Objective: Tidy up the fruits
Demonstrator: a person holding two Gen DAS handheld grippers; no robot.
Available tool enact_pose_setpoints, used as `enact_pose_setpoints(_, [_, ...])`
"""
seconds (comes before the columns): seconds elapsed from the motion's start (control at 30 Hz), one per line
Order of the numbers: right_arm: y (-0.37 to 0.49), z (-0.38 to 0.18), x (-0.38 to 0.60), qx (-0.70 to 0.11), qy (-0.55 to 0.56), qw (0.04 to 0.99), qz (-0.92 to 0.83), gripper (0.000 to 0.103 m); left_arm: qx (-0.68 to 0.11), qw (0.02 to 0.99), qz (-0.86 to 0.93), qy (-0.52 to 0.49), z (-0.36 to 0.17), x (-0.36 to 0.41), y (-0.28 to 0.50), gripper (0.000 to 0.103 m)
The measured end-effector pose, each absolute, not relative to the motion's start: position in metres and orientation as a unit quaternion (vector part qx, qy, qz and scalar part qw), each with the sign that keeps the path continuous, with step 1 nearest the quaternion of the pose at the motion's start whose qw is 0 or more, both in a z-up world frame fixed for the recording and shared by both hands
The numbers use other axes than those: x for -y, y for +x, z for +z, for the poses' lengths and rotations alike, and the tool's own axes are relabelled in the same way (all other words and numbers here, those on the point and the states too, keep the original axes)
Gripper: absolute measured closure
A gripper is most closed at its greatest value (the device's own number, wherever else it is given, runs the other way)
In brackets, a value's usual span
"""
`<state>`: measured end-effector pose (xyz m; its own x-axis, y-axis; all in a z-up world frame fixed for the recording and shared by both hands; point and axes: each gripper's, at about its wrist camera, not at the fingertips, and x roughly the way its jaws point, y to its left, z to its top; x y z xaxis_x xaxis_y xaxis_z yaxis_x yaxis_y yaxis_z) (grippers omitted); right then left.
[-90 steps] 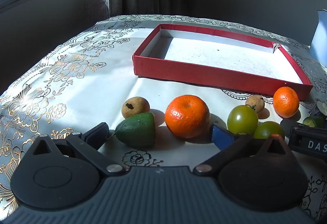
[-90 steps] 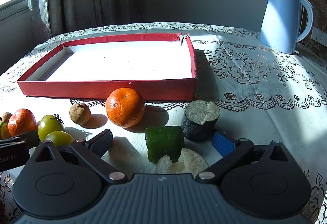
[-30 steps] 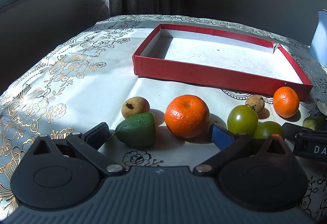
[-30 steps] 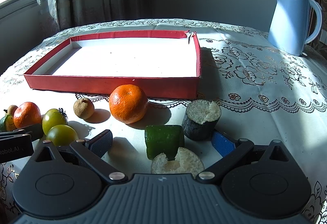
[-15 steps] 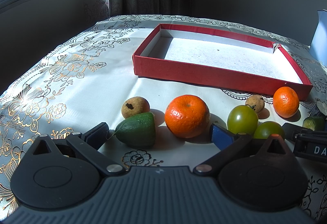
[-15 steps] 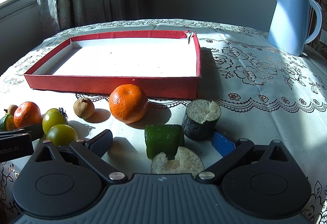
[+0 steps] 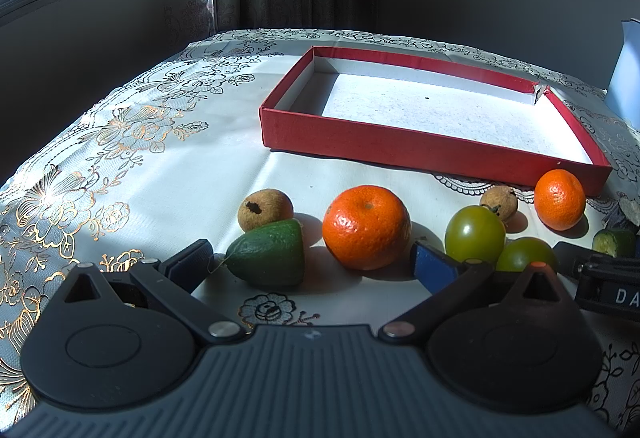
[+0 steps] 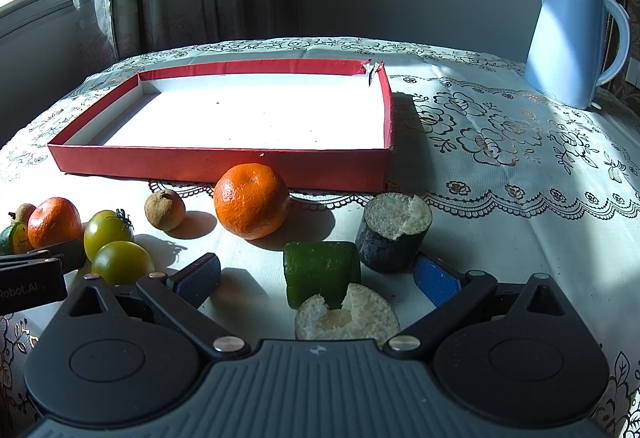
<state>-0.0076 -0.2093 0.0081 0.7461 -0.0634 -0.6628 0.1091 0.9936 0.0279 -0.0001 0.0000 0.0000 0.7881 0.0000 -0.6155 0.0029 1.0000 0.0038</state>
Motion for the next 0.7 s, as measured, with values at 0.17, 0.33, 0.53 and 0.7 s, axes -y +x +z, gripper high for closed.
enact_pose_setpoints(0.17, [-0.0076, 0.0081, 0.2094, -0.353, 0.032, 0.934, -0.046, 0.000, -0.325, 0.946, -0.001, 0.002, 0.0000, 0.0001, -0.0001, 0.000])
enact_pose_setpoints(0.33, [-0.0075, 0.0080, 0.2094, -0.353, 0.032, 0.934, -0.046, 0.000, -0.325, 0.946, -0.001, 0.002, -0.0001, 0.0001, -0.0001, 0.000])
enact_pose_setpoints(0.53, [-0.0075, 0.0082, 0.2092, -0.353, 0.033, 0.934, -0.045, 0.000, -0.325, 0.946, -0.001, 0.002, -0.0001, 0.0001, -0.0001, 0.000])
enact_pose_setpoints(0.7, [-0.0109, 0.0095, 0.2136, -0.352, 0.036, 0.935, -0.038, 0.000, -0.325, 0.946, -0.001, 0.002, 0.0000, 0.0001, -0.0001, 0.000])
